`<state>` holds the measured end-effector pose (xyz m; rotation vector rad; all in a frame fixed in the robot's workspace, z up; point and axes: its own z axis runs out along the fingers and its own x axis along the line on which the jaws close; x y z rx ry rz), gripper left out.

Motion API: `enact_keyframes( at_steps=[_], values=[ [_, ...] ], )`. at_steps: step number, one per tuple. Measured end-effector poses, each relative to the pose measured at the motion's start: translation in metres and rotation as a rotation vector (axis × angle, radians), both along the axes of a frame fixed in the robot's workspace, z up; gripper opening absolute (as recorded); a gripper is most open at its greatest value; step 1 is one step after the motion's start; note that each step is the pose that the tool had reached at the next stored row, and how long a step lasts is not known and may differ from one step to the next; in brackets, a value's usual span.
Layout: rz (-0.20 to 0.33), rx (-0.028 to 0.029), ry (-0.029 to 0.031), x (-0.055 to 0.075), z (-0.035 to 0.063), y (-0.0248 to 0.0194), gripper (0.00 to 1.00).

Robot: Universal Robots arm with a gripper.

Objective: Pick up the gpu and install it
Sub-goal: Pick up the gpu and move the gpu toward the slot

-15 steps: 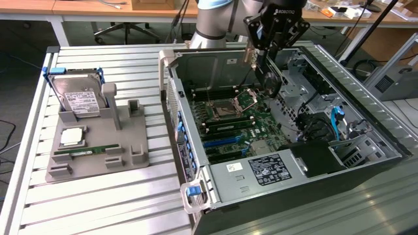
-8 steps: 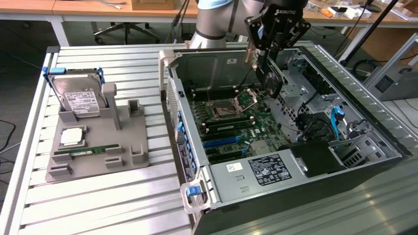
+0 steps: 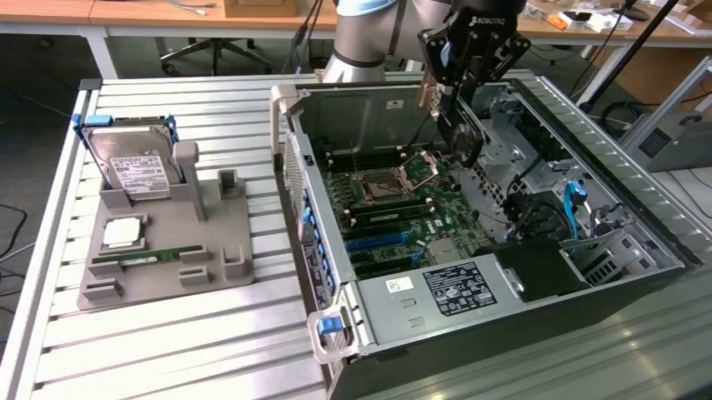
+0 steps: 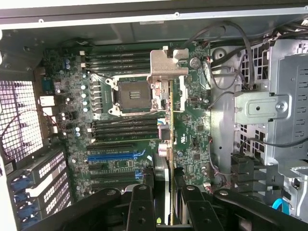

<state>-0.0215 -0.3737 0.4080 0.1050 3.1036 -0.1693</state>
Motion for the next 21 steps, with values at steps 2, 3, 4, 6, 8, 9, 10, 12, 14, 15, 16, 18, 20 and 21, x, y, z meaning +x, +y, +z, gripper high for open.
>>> enact_keyframes(
  at_steps=[2, 3, 4, 6, 8, 9, 10, 12, 14, 15, 16, 18, 20, 21],
  values=[
    [0.000, -0.0007, 0.0000, 0.0004, -0.0001, 0.0000, 0.27],
    [0.000, -0.0009, 0.0000, 0.0006, -0.0001, 0.0000, 0.27],
    [0.000, -0.0012, 0.0000, 0.0008, -0.0002, 0.0000, 0.27],
    [0.000, -0.0021, 0.0000, 0.0016, -0.0003, 0.0000, 0.27],
    [0.000, -0.0029, 0.0000, 0.0021, -0.0004, 0.0000, 0.27],
    [0.000, -0.0032, 0.0000, 0.0024, -0.0004, 0.0000, 0.27],
    [0.000, -0.0035, 0.0000, 0.0026, -0.0005, 0.0000, 0.27],
    [0.000, -0.0045, 0.0000, 0.0034, -0.0006, 0.0000, 0.27],
    [0.000, -0.0054, -0.0001, 0.0040, -0.0008, 0.0000, 0.27],
    [0.000, -0.0060, 0.0000, 0.0045, -0.0008, 0.0000, 0.27],
    [0.000, -0.0065, 0.0000, 0.0049, -0.0009, -0.0001, 0.27],
    [0.000, -0.0078, 0.0000, 0.0058, -0.0010, -0.0001, 0.27],
    [0.000, -0.0088, 0.0000, 0.0066, -0.0012, 0.0000, 0.27],
    [0.000, -0.0089, -0.0001, 0.0067, -0.0013, -0.0001, 0.27]
  ],
)
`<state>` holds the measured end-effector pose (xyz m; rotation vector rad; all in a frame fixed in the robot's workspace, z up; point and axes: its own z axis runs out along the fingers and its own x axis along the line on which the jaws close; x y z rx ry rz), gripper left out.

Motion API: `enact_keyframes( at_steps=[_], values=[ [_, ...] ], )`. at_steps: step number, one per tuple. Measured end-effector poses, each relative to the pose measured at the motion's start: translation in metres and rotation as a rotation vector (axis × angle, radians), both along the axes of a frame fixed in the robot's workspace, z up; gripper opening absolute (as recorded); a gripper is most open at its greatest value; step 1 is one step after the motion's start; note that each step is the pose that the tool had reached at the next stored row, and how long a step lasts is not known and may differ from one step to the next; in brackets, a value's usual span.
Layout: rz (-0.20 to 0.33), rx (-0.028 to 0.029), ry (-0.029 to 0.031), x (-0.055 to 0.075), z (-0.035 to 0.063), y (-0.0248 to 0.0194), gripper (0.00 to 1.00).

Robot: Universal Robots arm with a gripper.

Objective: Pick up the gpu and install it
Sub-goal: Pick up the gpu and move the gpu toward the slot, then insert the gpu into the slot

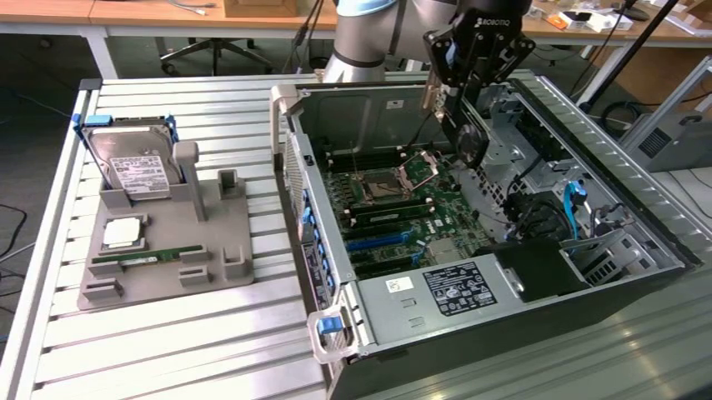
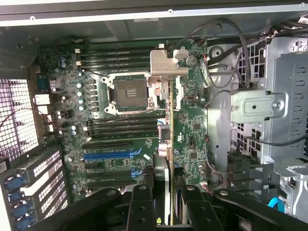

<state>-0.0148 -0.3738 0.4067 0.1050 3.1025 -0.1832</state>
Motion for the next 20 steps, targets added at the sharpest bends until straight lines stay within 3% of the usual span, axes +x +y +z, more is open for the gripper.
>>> enact_keyframes(
  at_steps=[14, 16, 20],
  values=[
    [0.010, -0.0001, 0.0000, 0.0001, 0.0000, 0.0000, 0.27],
    [0.032, -0.0003, 0.0001, 0.0001, 0.0000, 0.0000, 0.27],
    [0.142, -0.0002, 0.0001, 0.0001, 0.0000, 0.0000, 0.27]
  ],
)
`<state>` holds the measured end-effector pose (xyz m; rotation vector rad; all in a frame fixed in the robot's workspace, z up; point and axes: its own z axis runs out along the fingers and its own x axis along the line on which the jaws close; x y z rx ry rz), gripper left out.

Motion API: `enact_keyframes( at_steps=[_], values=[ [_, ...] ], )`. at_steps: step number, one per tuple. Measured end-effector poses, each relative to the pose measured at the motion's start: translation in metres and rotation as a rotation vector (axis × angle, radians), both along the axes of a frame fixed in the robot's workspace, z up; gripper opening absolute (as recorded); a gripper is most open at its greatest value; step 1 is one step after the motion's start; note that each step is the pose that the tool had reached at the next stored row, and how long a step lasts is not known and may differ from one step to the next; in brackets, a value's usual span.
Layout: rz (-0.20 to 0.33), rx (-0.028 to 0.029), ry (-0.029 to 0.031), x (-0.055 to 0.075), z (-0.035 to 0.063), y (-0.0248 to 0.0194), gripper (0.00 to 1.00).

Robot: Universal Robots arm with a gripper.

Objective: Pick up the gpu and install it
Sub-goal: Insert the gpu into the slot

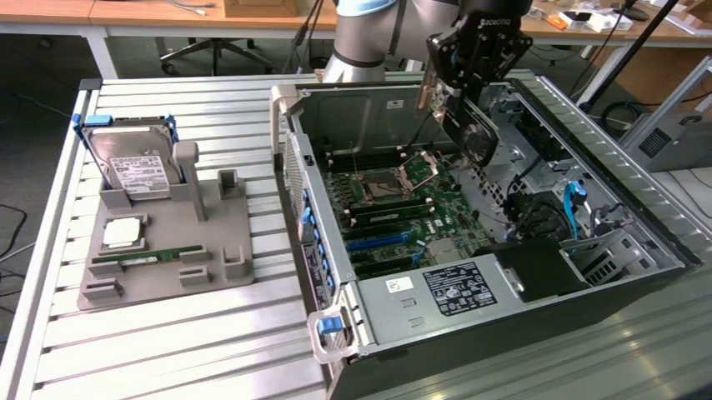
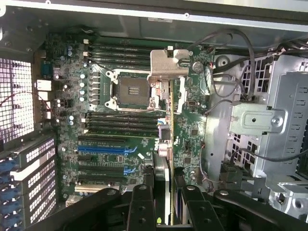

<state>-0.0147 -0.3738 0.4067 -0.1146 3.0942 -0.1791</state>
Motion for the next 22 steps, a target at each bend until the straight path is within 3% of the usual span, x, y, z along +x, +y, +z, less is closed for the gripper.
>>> enact_keyframes(
  at_steps=[3, 22],
  values=[
    [0.050, 0.0000, 0.0000, 0.0000, 0.0000, 0.0000, 0.27],
    [0.166, 0.0000, 0.0000, 0.0000, 0.0000, 0.0000, 0.27]
  ],
)
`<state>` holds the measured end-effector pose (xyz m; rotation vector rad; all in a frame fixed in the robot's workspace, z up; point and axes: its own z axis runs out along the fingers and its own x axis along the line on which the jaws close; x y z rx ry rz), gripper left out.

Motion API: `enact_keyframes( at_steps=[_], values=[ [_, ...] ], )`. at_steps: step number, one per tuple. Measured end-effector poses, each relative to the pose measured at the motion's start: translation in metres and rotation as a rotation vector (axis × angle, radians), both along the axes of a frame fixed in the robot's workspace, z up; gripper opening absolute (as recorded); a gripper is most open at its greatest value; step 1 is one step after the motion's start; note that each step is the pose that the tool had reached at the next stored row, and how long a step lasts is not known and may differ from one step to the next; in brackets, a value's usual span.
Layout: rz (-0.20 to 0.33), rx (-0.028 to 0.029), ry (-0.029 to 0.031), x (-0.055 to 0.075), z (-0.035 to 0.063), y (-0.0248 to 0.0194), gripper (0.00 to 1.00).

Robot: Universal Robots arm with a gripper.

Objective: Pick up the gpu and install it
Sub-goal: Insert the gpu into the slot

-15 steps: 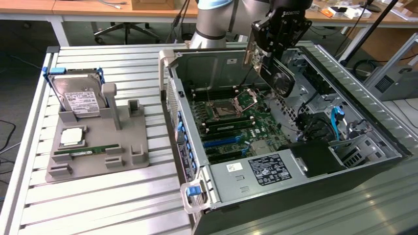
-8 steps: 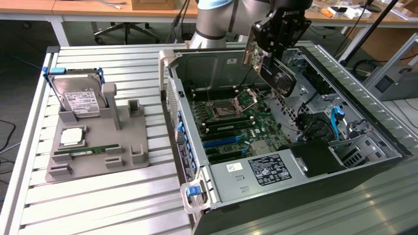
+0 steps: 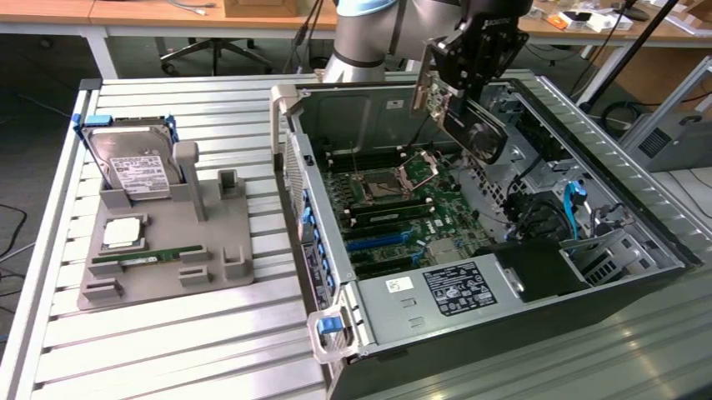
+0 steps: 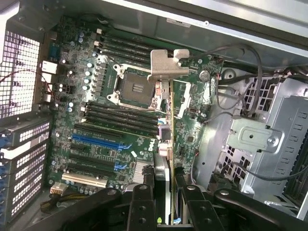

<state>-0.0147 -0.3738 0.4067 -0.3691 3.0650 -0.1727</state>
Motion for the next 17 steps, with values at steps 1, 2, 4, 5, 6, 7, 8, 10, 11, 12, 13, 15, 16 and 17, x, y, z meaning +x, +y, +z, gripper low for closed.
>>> enact_keyframes(
  at_steps=[1, 2, 4, 5, 6, 7, 8, 10, 11, 12, 13, 15, 16, 17],
  values=[
    [0.007, 0.0000, 0.0000, 0.0000, 0.0000, 0.0000, 0.27],
    [0.014, 0.0000, 0.0000, 0.0000, 0.0000, 0.0000, 0.27],
    [0.027, 0.0000, 0.0000, 0.0000, 0.0000, 0.0000, 0.27],
    [0.035, 0.0000, 0.0000, 0.0000, 0.0000, 0.0000, 0.27],
    [0.040, -0.0001, 0.0000, 0.0000, 0.0000, 0.0000, 0.27],
    [0.048, 0.0000, 0.0000, 0.0000, 0.0000, 0.0000, 0.27],
    [0.060, 0.0000, 0.0000, 0.0000, 0.0000, 0.0000, 0.27],
    [0.073, 0.0000, 0.0000, 0.0000, 0.0000, 0.0000, 0.27],
    [0.078, 0.0000, 0.0000, 0.0000, 0.0000, 0.0000, 0.27],
    [0.082, 0.0000, 0.0000, 0.0000, 0.0000, 0.0000, 0.27],
    [0.087, 0.0000, 0.0000, 0.0000, 0.0000, 0.0000, 0.27],
    [0.098, 0.0000, 0.0000, 0.0000, 0.0000, 0.0000, 0.27],
    [0.104, 0.0000, 0.0000, 0.0000, 0.0000, 0.0000, 0.27],
    [0.109, -0.0001, 0.0001, 0.0000, 0.0000, 0.0000, 0.27]
  ],
)
